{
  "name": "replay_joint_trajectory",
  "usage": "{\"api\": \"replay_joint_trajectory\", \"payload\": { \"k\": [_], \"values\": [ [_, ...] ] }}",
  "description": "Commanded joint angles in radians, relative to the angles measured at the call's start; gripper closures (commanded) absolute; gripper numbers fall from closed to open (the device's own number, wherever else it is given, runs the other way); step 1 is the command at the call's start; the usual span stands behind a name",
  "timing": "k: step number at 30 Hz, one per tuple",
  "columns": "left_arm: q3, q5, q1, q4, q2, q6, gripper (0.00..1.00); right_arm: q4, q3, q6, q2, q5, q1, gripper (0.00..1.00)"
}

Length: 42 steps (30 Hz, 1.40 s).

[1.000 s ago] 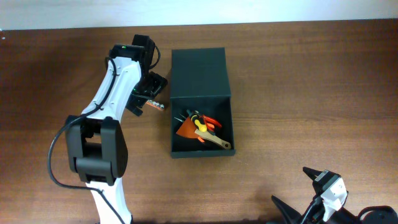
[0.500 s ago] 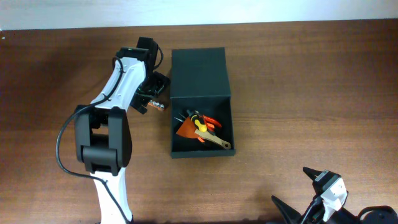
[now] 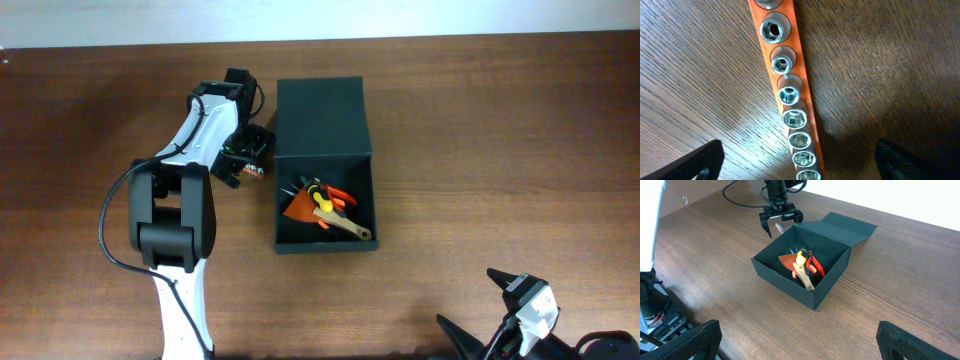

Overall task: Pack container
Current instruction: 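Move left gripper to the orange socket strip and grasp it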

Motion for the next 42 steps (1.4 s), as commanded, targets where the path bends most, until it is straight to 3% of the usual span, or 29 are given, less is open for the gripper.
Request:
{"api": "replay_joint_trajectory", "payload": {
  "k": [1, 11, 12, 15, 29, 42],
  "values": [
    [0.017, 0.018, 0.003, -0.004, 0.01, -0.006, 0.05, 0.003, -0.003, 0.002, -0.006, -0.006, 0.003, 0.01],
    [0.017, 0.047, 0.006, -0.036, 0.045, -0.005, 0.11, 0.003, -0.003, 0.002, -0.006, -0.006, 0.003, 0.01],
    [0.017, 0.051, 0.006, -0.036, 0.046, -0.005, 0.19, 0.003, -0.003, 0.002, -0.006, -0.006, 0.003, 0.01],
    [0.017, 0.051, 0.006, -0.036, 0.048, -0.005, 0.32, 0.003, -0.003, 0.002, -0.006, -0.006, 0.003, 0.01],
    [0.017, 0.051, 0.006, -0.036, 0.048, -0.005, 0.68, 0.003, -0.003, 0.002, -0.006, -0.006, 0.003, 0.01],
    [0.017, 0.051, 0.006, -0.036, 0.037, -0.002, 0.81, 0.003, -0.003, 0.002, -0.006, -0.006, 0.003, 0.01]
  ]
}}
